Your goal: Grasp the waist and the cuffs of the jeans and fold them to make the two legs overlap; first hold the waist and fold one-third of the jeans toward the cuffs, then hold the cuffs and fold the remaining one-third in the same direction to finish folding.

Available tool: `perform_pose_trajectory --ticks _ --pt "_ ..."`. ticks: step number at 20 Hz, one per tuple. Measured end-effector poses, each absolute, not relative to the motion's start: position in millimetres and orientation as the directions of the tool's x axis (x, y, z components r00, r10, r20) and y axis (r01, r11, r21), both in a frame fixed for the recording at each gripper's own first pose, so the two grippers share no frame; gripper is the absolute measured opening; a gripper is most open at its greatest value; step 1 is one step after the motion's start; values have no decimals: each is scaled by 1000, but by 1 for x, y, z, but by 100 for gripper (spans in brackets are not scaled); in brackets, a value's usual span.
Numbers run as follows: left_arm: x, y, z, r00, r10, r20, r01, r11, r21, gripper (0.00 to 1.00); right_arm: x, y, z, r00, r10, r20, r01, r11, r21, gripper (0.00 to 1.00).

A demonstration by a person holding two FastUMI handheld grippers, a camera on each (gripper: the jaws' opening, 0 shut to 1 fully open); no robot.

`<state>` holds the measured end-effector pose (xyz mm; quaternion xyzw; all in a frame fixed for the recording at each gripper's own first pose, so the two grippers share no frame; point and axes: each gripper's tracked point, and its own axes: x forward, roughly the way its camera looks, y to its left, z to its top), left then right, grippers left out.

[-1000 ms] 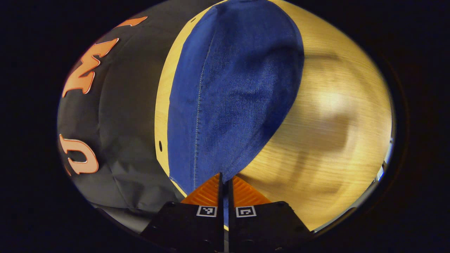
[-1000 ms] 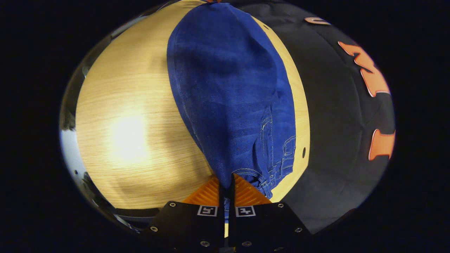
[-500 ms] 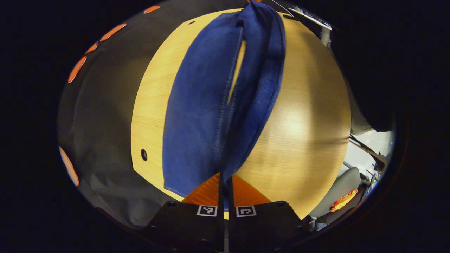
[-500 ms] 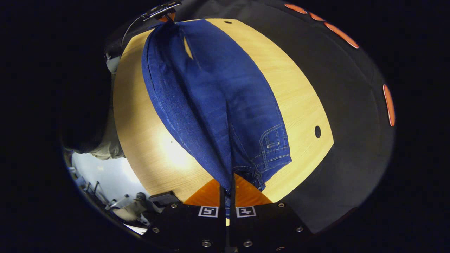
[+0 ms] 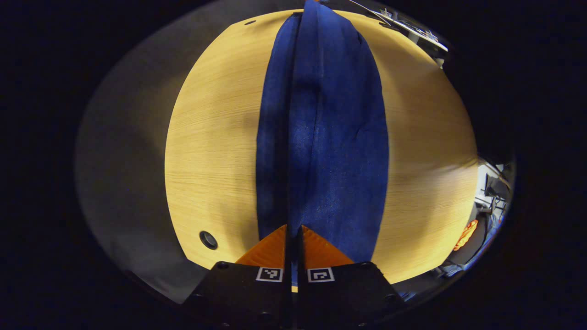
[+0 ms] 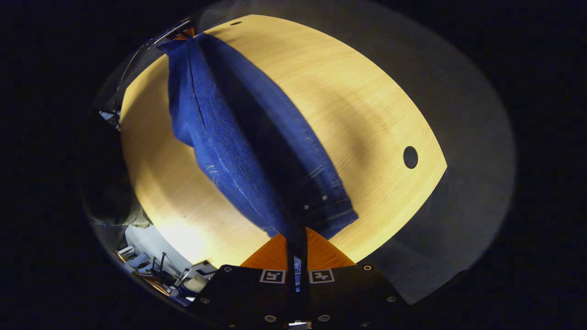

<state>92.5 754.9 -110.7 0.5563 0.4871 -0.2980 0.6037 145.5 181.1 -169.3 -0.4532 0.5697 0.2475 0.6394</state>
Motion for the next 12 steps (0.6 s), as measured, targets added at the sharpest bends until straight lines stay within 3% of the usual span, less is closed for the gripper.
perform_pose_trajectory --ticks 1,3,4,6,7,9,10,12 --pt "119 757 -112 373 194 -907 894 186 408 5 172 182 -187 234 -236 -943 -787 523 -326 4" --pt "132 768 -128 320 221 -921 909 202 365 5 190 178 -208 216 -289 -933 -726 591 -352 4" --pt "136 777 -125 331 247 -911 903 199 382 35 195 175 -210 212 -320 -924 -689 621 -373 11" --pt "147 789 -119 386 267 -883 865 228 447 95 207 167 -198 267 -372 -889 -643 618 -452 70" --pt "151 791 -110 438 248 -864 820 283 497 100 211 166 -186 302 -379 -875 -618 621 -483 99" --pt "142 786 -99 511 205 -835 733 402 548 100 207 163 -156 387 -371 -845 -542 650 -533 98" --pt "132 774 -82 579 181 -795 634 513 579 95 202 161 -130 474 -322 -820 -458 705 -542 98" --pt "118 745 -57 701 139 -700 419 714 561 99 181 149 -95 583 -259 -770 -320 798 -511 98"
